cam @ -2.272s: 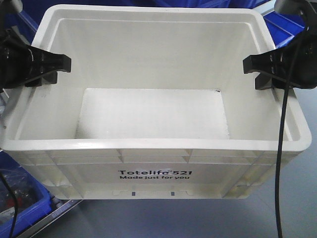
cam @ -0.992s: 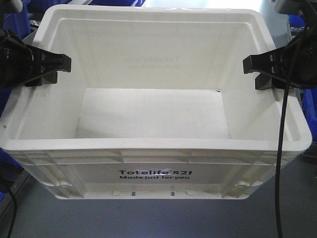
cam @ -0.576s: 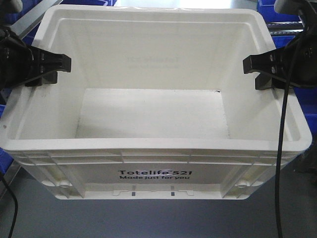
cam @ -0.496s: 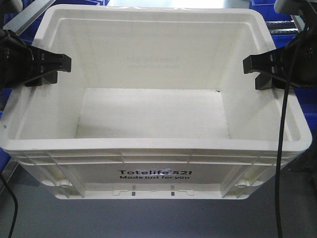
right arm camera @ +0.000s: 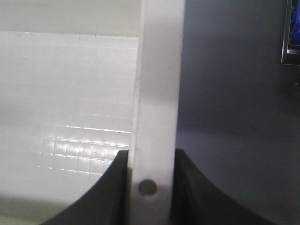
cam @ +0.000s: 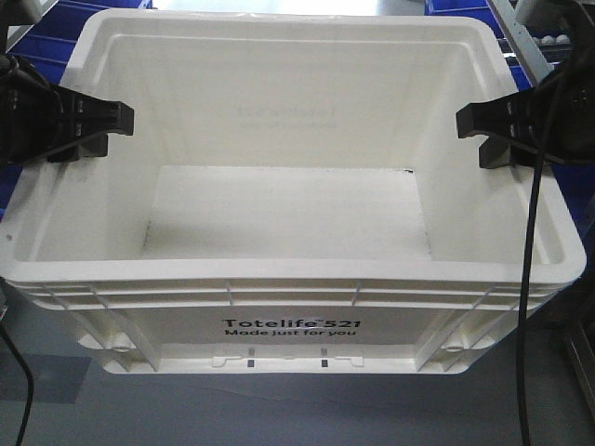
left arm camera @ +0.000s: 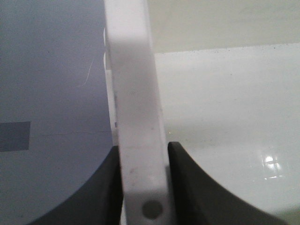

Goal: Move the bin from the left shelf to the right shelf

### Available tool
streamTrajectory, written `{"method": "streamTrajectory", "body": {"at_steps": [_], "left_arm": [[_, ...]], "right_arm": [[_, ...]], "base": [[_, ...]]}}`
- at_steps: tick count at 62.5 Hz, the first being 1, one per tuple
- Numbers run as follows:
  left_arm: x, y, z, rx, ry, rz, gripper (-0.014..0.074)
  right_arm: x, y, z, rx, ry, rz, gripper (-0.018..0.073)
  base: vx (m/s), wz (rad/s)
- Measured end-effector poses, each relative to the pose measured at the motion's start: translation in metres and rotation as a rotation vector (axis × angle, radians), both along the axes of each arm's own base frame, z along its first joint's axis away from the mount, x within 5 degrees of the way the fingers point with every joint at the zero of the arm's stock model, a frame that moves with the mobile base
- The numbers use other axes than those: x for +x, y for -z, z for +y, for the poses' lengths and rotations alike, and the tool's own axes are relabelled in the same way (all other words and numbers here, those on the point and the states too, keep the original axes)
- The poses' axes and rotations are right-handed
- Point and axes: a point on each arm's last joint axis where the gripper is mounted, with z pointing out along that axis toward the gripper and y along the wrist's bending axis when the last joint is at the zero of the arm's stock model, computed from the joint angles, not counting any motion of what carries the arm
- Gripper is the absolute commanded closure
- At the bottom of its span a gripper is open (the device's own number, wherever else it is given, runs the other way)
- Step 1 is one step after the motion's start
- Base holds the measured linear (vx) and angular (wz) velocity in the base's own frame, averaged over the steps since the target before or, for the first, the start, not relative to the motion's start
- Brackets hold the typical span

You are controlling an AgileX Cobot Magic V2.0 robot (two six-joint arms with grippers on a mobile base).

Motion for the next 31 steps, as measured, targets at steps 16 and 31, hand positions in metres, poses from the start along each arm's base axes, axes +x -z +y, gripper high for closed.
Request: {"method": "streamTrajectory", "body": {"at_steps": [16,31], "left_arm": [[0.0000,0.0000,0.0000,0.000,0.000,0.000,0.0540],[0.0000,0.0000,0.0000,0.000,0.000,0.000,0.0540]], "right_arm": [[0.0000,0.0000,0.0000,0.000,0.000,0.000,0.0568],[0.0000,0.0000,0.0000,0.000,0.000,0.000,0.0568]], "base": [[0.26,-0.09],[0.30,-0.05]]}}
